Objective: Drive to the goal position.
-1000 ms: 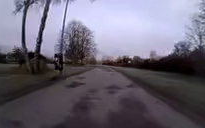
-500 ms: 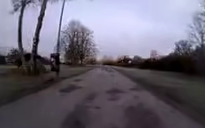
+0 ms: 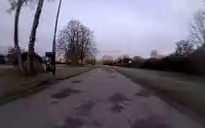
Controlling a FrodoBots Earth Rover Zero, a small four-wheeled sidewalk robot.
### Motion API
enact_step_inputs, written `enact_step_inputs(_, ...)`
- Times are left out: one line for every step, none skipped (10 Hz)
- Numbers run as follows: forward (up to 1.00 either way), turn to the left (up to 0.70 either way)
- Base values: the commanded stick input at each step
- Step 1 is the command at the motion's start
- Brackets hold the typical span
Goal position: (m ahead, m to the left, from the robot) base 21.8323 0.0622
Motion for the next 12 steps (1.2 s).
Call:
enact_step_inputs(0.85,0.0)
enact_step_inputs(0.85,0.0)
enact_step_inputs(0.85,0.0)
enact_step_inputs(0.85,0.0)
enact_step_inputs(0.85,0.0)
enact_step_inputs(0.85,0.0)
enact_step_inputs(0.85,0.0)
enact_step_inputs(0.85,0.0)
enact_step_inputs(0.85,0.0)
enact_step_inputs(0.85,0.0)
enact_step_inputs(0.85,0.0)
enact_step_inputs(0.85,0.0)
